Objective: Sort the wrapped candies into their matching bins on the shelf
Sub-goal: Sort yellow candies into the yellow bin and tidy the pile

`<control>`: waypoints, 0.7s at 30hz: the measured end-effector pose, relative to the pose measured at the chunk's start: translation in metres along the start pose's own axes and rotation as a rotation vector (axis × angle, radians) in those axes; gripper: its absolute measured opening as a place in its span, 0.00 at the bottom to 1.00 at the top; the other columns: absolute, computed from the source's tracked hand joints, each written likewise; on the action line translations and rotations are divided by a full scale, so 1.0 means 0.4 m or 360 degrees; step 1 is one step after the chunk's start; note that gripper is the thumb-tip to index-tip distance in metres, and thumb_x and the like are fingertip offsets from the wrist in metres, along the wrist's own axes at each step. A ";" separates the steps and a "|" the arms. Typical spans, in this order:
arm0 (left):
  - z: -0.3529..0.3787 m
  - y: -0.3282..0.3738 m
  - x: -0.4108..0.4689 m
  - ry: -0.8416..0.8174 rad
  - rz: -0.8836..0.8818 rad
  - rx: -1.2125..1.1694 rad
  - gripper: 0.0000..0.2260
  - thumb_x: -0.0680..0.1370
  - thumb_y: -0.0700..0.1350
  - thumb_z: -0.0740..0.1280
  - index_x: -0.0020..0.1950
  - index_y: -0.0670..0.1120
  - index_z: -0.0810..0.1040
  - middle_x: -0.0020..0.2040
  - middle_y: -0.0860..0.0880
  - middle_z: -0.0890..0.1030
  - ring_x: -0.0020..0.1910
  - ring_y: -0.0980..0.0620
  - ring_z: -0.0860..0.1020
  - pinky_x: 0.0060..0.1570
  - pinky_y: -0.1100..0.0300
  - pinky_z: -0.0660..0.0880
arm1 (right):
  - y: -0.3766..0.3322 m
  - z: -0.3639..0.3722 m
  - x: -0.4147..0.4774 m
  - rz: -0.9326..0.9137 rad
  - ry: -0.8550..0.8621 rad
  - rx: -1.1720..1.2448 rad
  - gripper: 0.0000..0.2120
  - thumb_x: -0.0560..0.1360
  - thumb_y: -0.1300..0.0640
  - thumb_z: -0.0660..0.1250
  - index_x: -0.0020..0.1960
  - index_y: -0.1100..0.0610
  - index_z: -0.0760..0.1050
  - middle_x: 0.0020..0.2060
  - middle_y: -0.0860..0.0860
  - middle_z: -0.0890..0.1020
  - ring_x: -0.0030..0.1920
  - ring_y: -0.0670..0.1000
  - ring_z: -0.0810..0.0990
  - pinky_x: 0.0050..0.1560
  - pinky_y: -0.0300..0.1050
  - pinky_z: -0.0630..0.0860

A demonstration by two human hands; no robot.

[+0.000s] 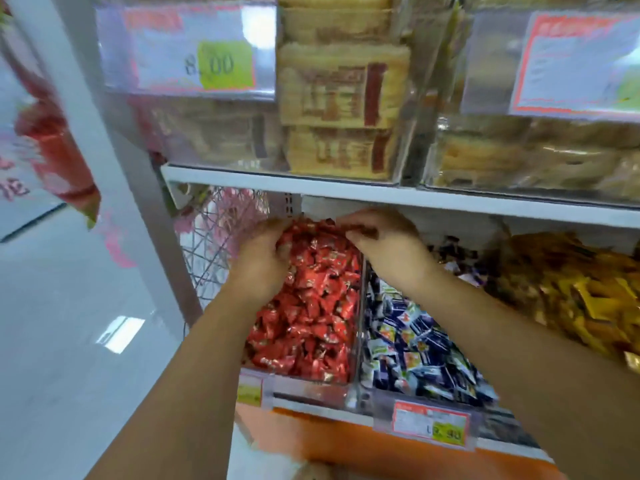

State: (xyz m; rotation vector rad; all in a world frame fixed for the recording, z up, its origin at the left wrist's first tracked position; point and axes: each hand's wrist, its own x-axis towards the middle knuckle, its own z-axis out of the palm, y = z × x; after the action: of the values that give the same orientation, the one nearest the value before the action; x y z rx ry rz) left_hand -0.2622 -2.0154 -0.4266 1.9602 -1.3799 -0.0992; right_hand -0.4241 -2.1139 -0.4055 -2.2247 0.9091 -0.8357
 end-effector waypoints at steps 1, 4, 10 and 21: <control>0.001 -0.016 0.003 -0.0078 -0.0011 -0.0018 0.19 0.77 0.35 0.64 0.68 0.42 0.73 0.65 0.40 0.75 0.66 0.43 0.71 0.67 0.62 0.60 | -0.006 0.013 0.010 -0.0016 -0.0048 -0.0033 0.11 0.78 0.61 0.65 0.58 0.53 0.81 0.51 0.46 0.78 0.52 0.43 0.75 0.46 0.18 0.62; 0.000 -0.042 0.013 -0.0190 0.0014 0.0098 0.23 0.76 0.46 0.63 0.72 0.49 0.70 0.69 0.43 0.72 0.70 0.40 0.67 0.72 0.48 0.60 | -0.011 0.015 0.013 -0.0069 -0.0139 -0.0040 0.15 0.79 0.64 0.60 0.61 0.53 0.79 0.58 0.48 0.78 0.58 0.44 0.75 0.52 0.20 0.63; 0.013 0.068 0.005 -0.0131 0.0114 0.0189 0.24 0.74 0.53 0.58 0.69 0.49 0.72 0.69 0.44 0.73 0.69 0.40 0.67 0.69 0.46 0.63 | 0.047 -0.103 -0.071 -0.0028 0.0134 -0.0152 0.12 0.79 0.65 0.61 0.55 0.56 0.81 0.57 0.52 0.78 0.53 0.48 0.77 0.51 0.29 0.68; 0.218 0.496 -0.116 -0.0578 0.0668 -0.0155 0.22 0.81 0.54 0.57 0.75 0.55 0.62 0.71 0.51 0.67 0.69 0.53 0.63 0.55 0.69 0.58 | 0.307 -0.560 -0.299 0.0587 0.0489 -0.0577 0.18 0.76 0.71 0.58 0.56 0.56 0.80 0.53 0.51 0.80 0.53 0.51 0.78 0.52 0.37 0.71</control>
State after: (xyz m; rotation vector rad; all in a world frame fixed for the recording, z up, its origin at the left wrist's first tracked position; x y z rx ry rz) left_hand -0.4772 -2.0531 -0.3883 1.5843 -1.9558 -0.3295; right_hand -0.7021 -2.1586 -0.3900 -2.1445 1.6741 -0.9024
